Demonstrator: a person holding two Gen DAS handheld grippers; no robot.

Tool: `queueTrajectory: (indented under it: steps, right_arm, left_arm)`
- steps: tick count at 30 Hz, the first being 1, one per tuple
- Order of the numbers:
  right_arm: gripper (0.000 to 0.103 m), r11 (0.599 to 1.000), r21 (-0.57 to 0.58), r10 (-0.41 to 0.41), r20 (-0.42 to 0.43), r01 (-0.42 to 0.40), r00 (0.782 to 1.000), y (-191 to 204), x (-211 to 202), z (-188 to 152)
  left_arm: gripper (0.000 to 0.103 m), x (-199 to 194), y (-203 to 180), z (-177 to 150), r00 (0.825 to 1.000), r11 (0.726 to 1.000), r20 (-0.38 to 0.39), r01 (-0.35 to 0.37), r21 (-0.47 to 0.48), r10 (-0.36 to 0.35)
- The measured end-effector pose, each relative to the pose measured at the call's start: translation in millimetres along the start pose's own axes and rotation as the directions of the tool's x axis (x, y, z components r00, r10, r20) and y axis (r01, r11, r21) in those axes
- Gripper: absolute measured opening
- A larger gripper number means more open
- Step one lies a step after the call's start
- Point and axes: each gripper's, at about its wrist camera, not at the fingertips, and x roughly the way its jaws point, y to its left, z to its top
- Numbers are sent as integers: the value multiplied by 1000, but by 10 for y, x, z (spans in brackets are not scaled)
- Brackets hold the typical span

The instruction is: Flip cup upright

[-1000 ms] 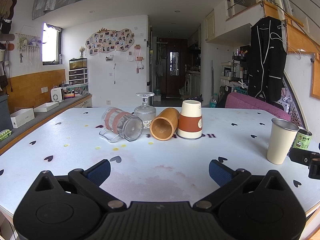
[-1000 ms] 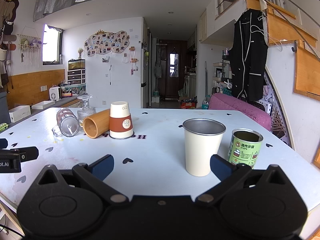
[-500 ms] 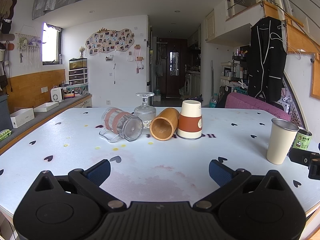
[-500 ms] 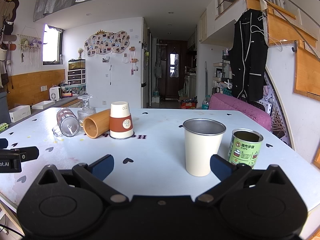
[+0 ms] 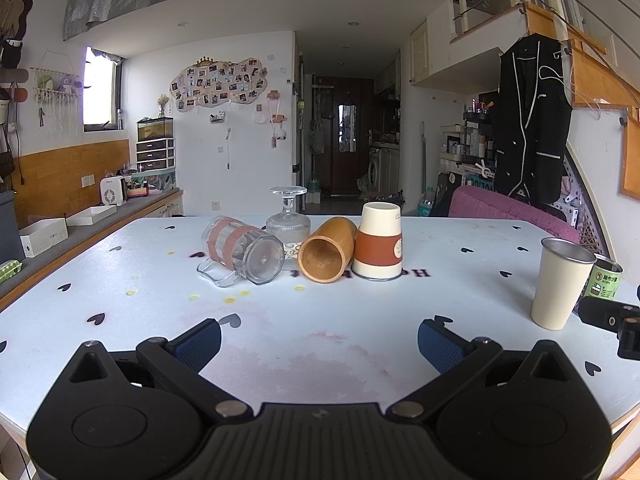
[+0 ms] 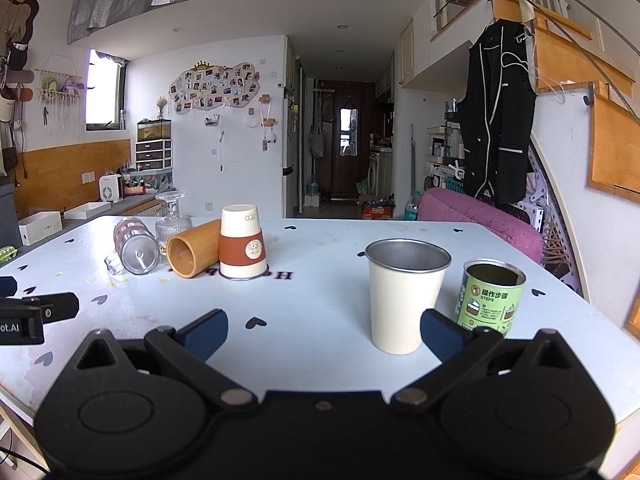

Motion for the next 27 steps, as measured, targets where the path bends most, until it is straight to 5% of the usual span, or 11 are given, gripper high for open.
queueTrajectory:
  steps: [5,12,15,27]
  right_arm:
    - [103,1000,3,3,9,-4,1000,0,-27,-7]
    - [103,1000,14,8,11,-8,1000,-80,-70,-30]
    - [103,1000,24,8,12,-8,1000,-129,-68,-58]
    - [103,999,53,9,-11,-8,1000,-317,-57,-220]
  left_arm:
    - [103,43,49,22,998,998,-11,64,-26,-64]
    - [103,319,-130,201,999,999,-25,47,12,-47]
    - [103,545,-189,354,998,999,-59,33,15,-33]
    - [102,1727,-493,1061,968,984,-178,176,-27,-178]
